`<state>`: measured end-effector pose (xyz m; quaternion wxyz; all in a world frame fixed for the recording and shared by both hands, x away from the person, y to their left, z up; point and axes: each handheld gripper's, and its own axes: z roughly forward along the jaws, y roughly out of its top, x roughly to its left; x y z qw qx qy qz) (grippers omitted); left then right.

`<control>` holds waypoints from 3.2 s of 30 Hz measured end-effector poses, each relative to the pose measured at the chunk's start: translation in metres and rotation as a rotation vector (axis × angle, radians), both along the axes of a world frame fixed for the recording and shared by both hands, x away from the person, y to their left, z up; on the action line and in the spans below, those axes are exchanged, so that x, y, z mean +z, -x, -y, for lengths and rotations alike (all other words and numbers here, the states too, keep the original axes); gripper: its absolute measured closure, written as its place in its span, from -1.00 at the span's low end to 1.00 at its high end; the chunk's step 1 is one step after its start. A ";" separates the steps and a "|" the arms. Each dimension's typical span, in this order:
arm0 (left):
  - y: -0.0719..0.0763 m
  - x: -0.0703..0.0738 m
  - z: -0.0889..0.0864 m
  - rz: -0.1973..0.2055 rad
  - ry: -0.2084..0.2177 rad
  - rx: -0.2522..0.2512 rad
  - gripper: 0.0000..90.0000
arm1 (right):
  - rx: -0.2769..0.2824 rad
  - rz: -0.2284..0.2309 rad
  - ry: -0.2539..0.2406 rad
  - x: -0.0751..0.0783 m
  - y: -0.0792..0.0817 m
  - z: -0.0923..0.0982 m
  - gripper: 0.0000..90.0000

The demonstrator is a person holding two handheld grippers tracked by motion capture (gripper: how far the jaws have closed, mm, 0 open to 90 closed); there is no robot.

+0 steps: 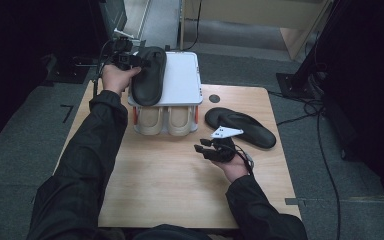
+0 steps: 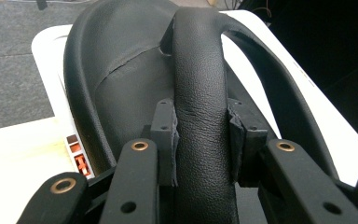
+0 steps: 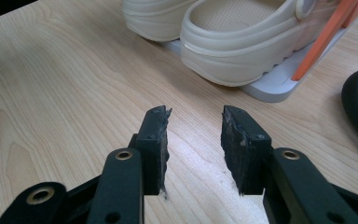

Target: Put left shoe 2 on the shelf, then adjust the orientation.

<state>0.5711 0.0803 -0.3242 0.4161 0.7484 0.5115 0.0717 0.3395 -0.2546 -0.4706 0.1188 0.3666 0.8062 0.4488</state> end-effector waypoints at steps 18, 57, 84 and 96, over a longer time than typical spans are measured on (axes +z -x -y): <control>0.024 0.026 -0.025 0.077 -0.031 -0.013 0.22 | -0.046 -0.007 -0.042 0.005 -0.008 0.017 0.35; 0.096 -0.028 -0.081 0.082 -0.068 0.013 0.19 | -0.291 -0.004 -0.003 0.010 -0.054 0.119 0.99; 0.127 -0.075 -0.076 0.099 -0.042 -0.009 0.18 | -0.376 -0.084 0.049 -0.015 -0.062 0.147 0.93; 0.135 -0.089 -0.074 0.099 -0.043 -0.033 0.17 | -0.321 -0.095 0.070 -0.013 -0.059 0.131 0.92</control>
